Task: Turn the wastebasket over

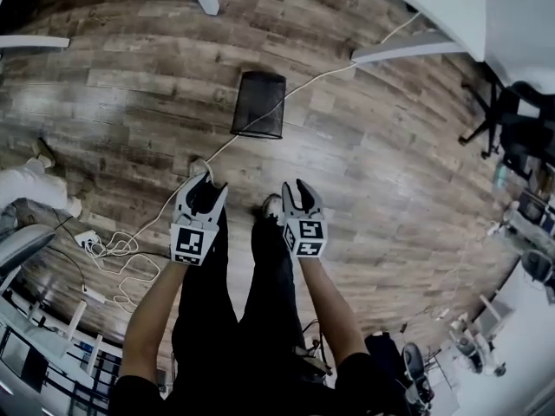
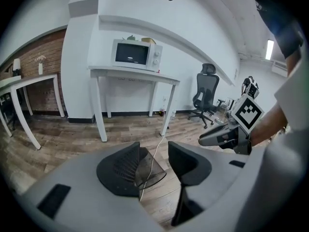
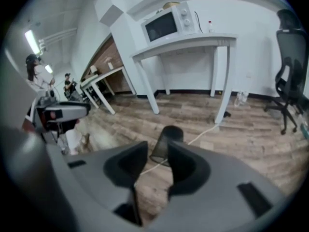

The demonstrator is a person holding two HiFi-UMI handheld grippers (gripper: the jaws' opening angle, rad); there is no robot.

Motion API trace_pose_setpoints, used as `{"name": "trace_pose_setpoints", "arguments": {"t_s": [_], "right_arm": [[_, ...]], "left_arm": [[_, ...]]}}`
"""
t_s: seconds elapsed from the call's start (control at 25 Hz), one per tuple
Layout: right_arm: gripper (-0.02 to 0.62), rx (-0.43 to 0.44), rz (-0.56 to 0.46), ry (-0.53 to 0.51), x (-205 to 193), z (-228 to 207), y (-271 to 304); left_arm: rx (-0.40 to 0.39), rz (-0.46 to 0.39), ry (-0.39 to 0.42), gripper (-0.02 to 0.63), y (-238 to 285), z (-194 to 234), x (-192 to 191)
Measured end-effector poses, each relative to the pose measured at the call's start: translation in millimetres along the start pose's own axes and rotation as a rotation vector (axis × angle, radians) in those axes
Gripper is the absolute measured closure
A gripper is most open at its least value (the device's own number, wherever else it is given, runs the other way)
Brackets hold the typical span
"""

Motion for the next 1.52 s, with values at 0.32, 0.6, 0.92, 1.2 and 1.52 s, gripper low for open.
{"name": "trace_pose_setpoints", "arguments": {"t_s": [0.32,0.6,0.92,1.2,1.52], "right_arm": [[0.451,-0.020,0.056,-0.064,-52.5,-18.2,70.3],[0.440,-0.024,0.095,-0.127,-86.6,-34.1,124.4],[0.437,-0.018,0.131,-0.159,-128.3,-43.8,172.9],[0.437,-0.009,0.169,-0.158,-167.0,-53.3,211.6],[0.434,-0.027,0.217,-0.172,-209.7,-68.3,265.0]], "left_arm": [[-0.008,0.088,0.066,0.371,55.2,40.5,-72.3],[-0.015,0.148,0.089,0.365,92.5,61.6,-122.1],[-0.030,0.219,0.120,0.354,130.4,82.5,-180.8],[-0.001,0.273,0.120,0.351,166.9,105.9,-224.8],[0.037,0.313,0.153,0.344,213.6,133.7,-269.6]]}}
Point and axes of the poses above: the fingertips, and each gripper's own axes: y forward along the fingers, z to its left, x out of its top, the point moved 2 cm from there along -y, backward along the fingers, and after that the axes turned 13 degrees about -y, right-handed, at the moved point
